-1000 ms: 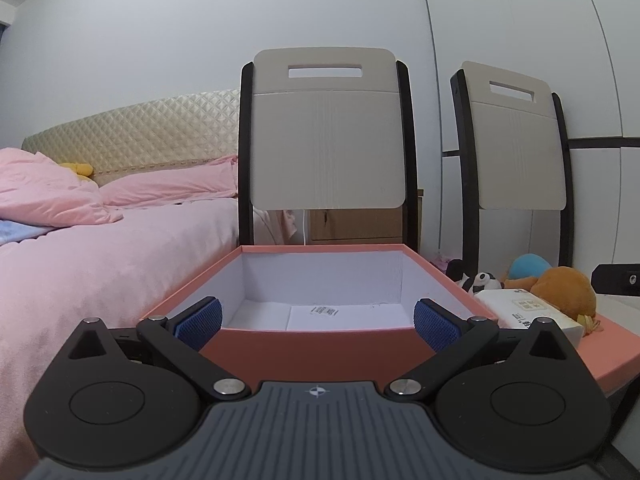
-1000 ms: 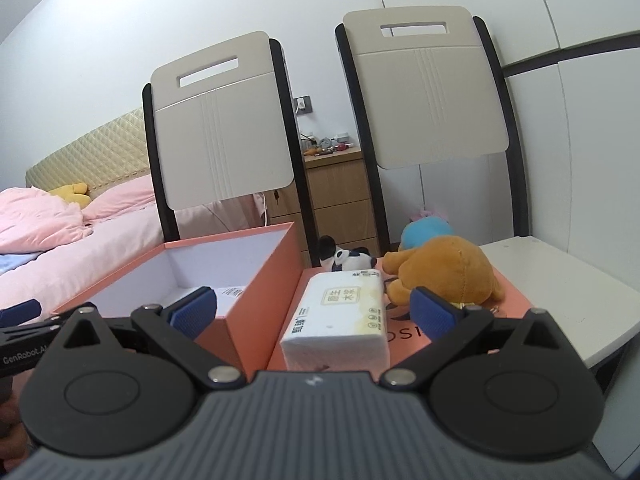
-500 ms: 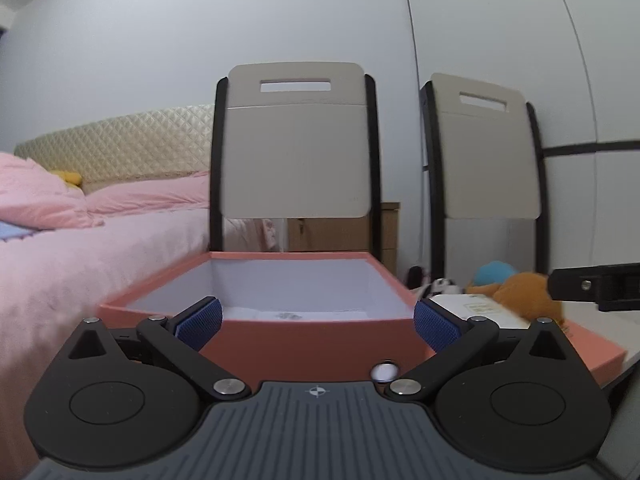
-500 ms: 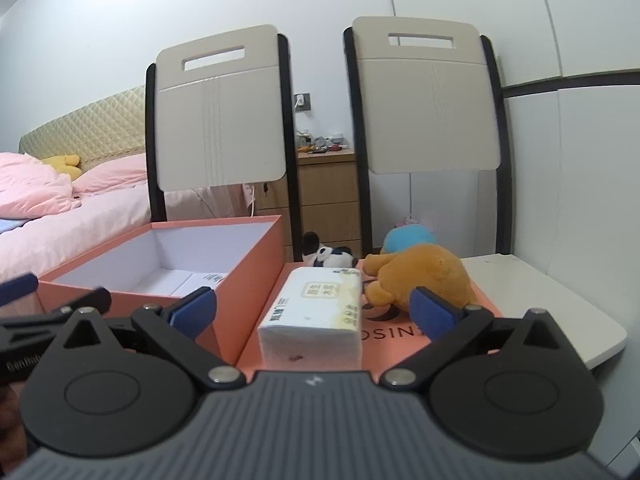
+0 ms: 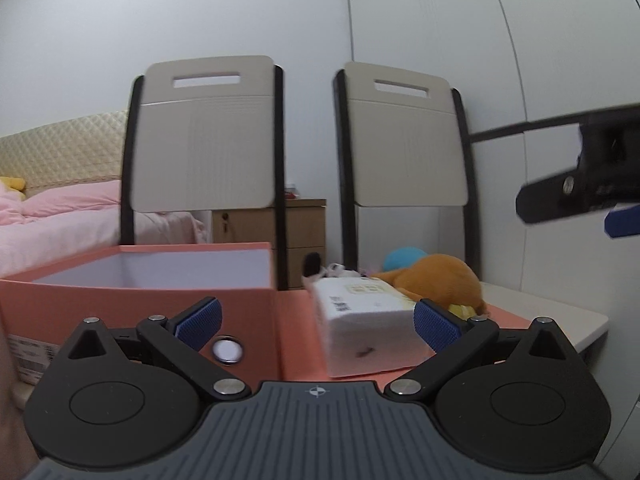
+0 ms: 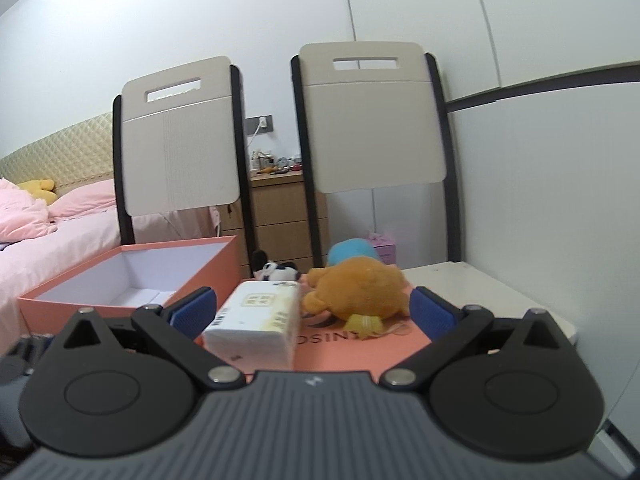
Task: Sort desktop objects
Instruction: 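Reach the left gripper to the white tissue pack and close on it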
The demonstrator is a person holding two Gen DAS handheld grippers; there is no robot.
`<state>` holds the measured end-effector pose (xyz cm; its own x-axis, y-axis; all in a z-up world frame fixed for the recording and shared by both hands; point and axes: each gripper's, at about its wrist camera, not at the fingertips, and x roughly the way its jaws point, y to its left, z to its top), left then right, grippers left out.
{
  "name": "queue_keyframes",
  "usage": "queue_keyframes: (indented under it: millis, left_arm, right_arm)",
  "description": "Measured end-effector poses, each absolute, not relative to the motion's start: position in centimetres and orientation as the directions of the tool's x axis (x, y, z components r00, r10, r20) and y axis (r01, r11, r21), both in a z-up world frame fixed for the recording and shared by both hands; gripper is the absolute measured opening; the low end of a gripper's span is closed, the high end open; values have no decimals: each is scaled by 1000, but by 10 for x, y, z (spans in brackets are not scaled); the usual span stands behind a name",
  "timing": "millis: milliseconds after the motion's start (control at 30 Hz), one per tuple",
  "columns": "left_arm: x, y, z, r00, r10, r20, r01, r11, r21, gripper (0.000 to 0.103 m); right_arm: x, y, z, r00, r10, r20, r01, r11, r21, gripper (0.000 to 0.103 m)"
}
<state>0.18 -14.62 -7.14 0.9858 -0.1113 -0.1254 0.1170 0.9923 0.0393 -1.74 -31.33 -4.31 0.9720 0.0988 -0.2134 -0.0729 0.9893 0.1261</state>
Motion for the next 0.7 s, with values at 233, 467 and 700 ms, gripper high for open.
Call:
queue_keyframes:
  millis: [233,467,700]
  left_arm:
    - [48,-185,-94,979,-106,-176,114,993,35,103]
    - [85,-196,-102,969,-39,-244,44,999,12,103]
    - [98,-194,-96,963,-48,-267,52,999,10,102]
  right_arm:
    - [-29,-333,-45,974,85,-211,-61,991,118,103]
    - [-28,-338,-49,967,90,-237,-67,992,103,103]
    - [-27,-334,-51,962,115,-248,-92,990,105,103]
